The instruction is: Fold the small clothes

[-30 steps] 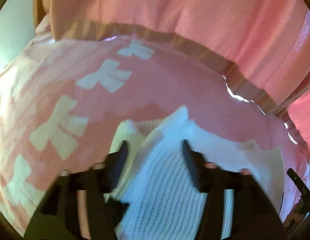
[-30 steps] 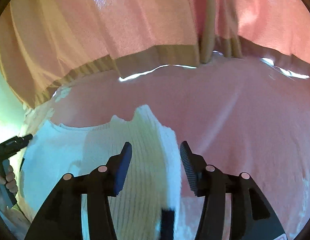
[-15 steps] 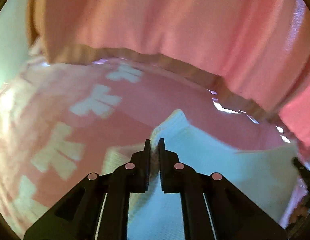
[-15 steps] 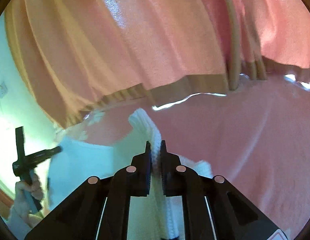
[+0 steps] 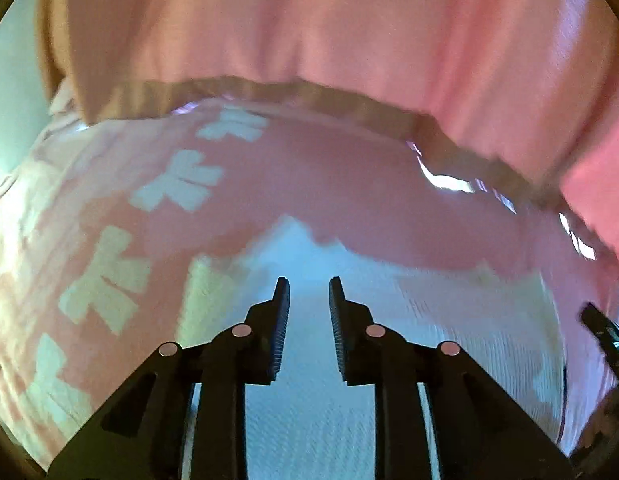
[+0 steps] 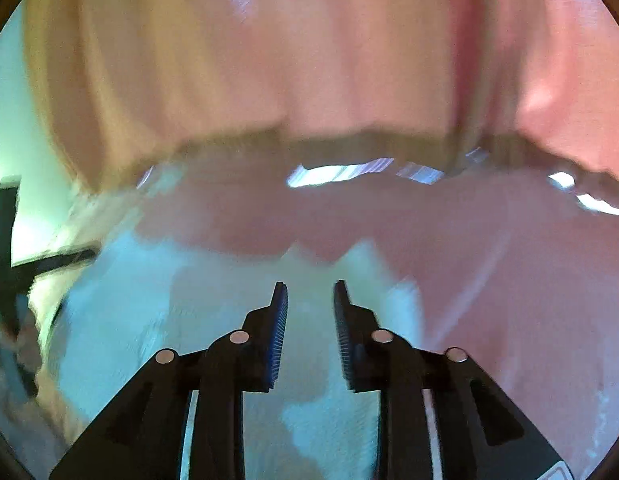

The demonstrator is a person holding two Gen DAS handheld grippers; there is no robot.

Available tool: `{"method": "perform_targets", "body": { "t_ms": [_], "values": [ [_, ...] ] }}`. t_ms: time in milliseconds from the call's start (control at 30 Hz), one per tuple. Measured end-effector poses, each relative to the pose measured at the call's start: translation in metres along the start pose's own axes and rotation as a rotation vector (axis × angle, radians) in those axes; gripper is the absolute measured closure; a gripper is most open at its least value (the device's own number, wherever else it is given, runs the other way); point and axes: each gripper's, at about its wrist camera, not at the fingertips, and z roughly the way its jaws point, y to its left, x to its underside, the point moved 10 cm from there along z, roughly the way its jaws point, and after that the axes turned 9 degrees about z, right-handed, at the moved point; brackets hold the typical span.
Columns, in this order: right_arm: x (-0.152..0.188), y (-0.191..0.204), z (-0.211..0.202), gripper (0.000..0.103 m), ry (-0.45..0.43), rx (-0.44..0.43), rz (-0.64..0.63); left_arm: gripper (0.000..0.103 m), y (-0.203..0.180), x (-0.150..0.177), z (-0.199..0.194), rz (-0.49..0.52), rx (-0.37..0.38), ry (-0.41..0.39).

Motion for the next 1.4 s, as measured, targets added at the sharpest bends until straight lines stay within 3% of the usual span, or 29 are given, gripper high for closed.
{"method": "perform_targets", "body": {
  "t_ms": [67, 100, 133, 200, 267, 333, 467, 500, 600, 667, 767, 833, 900, 933, 967, 1033, 1067, 1167, 1233, 1333, 1400],
  "values": [
    [0.031, -0.001, 0.029, 0.096, 0.133, 0.090, -0.071, 0.081, -0.008, 0.018, 0.017, 0.066, -0.042, 0.072],
    [0.048, -0.013, 0.044, 0.098, 0.199, 0.181, -0.110, 0.081, -0.004, 0.032, 0.033, 0.090, -0.092, 0.144],
    [0.048, -0.017, 0.044, 0.098, 0.185, 0.193, -0.120, 0.081, 0.000, 0.038, 0.041, 0.088, -0.098, 0.163],
    [0.034, -0.022, 0.024, 0.096, 0.121, 0.207, -0.063, 0.081, 0.002, 0.035, 0.035, 0.079, -0.099, 0.129],
    [0.028, -0.017, 0.002, 0.094, 0.068, 0.109, 0.009, 0.081, 0.004, 0.036, 0.025, 0.070, -0.102, 0.115],
    [0.039, -0.005, -0.008, 0.093, 0.075, 0.018, 0.044, 0.081, 0.002, 0.039, 0.012, 0.041, -0.057, 0.098],
    [0.077, 0.050, -0.010, 0.093, 0.123, -0.140, 0.004, 0.079, -0.029, 0.048, -0.012, 0.061, 0.049, 0.055],
    [0.089, 0.064, -0.007, 0.093, 0.132, -0.145, -0.029, 0.077, -0.039, 0.053, -0.012, 0.081, 0.066, 0.058],
    [0.113, 0.065, 0.006, 0.101, 0.175, -0.038, -0.135, 0.075, -0.047, 0.083, 0.000, 0.140, 0.041, 0.123],
    [0.118, 0.042, 0.002, 0.103, 0.185, 0.006, -0.118, 0.075, -0.038, 0.085, -0.007, 0.158, 0.025, 0.099],
    [0.123, -0.020, -0.020, 0.103, 0.176, 0.090, 0.022, 0.075, -0.005, 0.096, -0.020, 0.086, 0.000, 0.101],
    [0.127, -0.043, -0.033, 0.103, 0.175, 0.038, 0.177, 0.075, 0.008, 0.103, -0.025, 0.042, 0.012, 0.101],
    [0.129, -0.037, -0.042, 0.103, 0.143, 0.047, 0.182, 0.077, 0.010, 0.103, -0.035, 0.035, -0.003, 0.075],
    [0.130, -0.026, -0.047, 0.092, 0.120, 0.051, 0.136, 0.077, 0.007, 0.104, -0.040, 0.042, -0.009, 0.067],
    [0.133, -0.011, -0.051, 0.091, 0.107, 0.026, 0.094, 0.072, 0.000, 0.107, -0.045, 0.045, -0.003, 0.061],
    [0.140, 0.001, -0.043, 0.094, 0.128, 0.039, 0.039, 0.061, -0.008, 0.114, -0.047, 0.056, 0.002, 0.069],
    [0.151, -0.008, -0.039, 0.099, 0.156, 0.106, 0.030, 0.060, -0.009, 0.121, -0.045, 0.071, -0.020, 0.089],
    [0.149, -0.027, -0.050, 0.101, 0.134, 0.128, 0.110, 0.061, -0.004, 0.135, -0.046, 0.074, -0.044, 0.117],
    [0.146, -0.043, -0.069, 0.099, 0.086, 0.161, 0.172, 0.062, 0.001, 0.136, -0.058, 0.036, -0.027, 0.090],
    [0.141, -0.050, -0.080, 0.090, 0.042, 0.107, 0.254, 0.060, 0.013, 0.136, -0.076, -0.060, -0.005, 0.033],
    [0.142, -0.053, -0.081, 0.071, 0.039, 0.125, 0.251, 0.050, 0.029, 0.139, -0.081, -0.130, -0.044, 0.013]
  ]
}}
